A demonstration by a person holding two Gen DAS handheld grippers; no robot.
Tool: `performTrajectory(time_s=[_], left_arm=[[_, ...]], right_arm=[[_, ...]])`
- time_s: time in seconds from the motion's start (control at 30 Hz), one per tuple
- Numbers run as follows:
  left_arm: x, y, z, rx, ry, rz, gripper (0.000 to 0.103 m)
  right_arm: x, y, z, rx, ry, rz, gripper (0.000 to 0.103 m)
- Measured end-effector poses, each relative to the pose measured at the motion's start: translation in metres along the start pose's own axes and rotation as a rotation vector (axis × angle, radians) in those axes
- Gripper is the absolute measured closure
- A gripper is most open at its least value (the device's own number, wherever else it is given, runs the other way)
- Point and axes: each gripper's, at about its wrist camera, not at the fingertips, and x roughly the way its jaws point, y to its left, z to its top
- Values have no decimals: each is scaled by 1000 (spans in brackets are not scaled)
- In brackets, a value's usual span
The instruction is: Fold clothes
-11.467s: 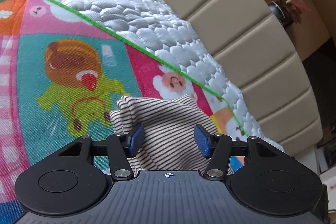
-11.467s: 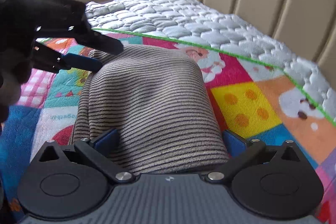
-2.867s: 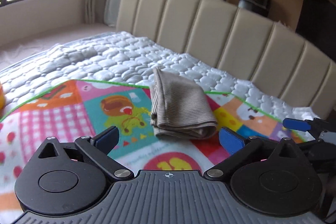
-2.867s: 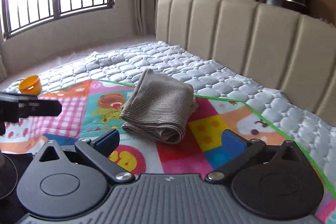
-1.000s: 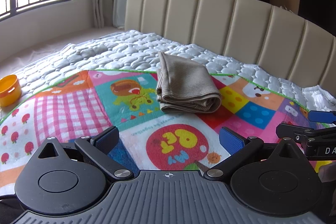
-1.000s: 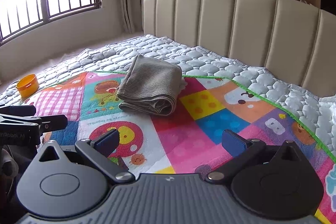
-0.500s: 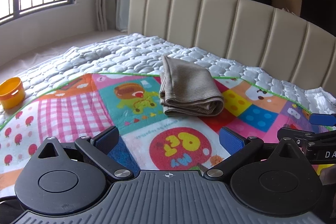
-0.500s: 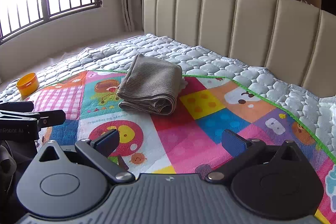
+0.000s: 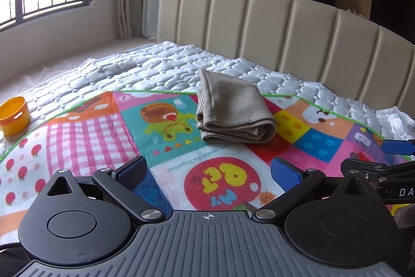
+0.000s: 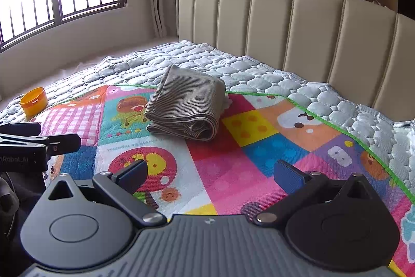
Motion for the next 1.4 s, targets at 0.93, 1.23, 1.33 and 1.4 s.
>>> performTrajectory(time_s=[0.93,1.23,1.33,1.4], left_arm=[[-1,-4,-2,37,5,2,0],[-2,-4,-2,41,5,-1,0],[-2,-5,-2,43,4,-1,0],[-2,-5,-2,44,3,-1,0]], right_arm=[[2,0,0,-2,5,2,0],[1,1,-1,-4,5,2,0],[1,1,-1,-3,3,1,0],[1,0,-1,1,3,-1,0]])
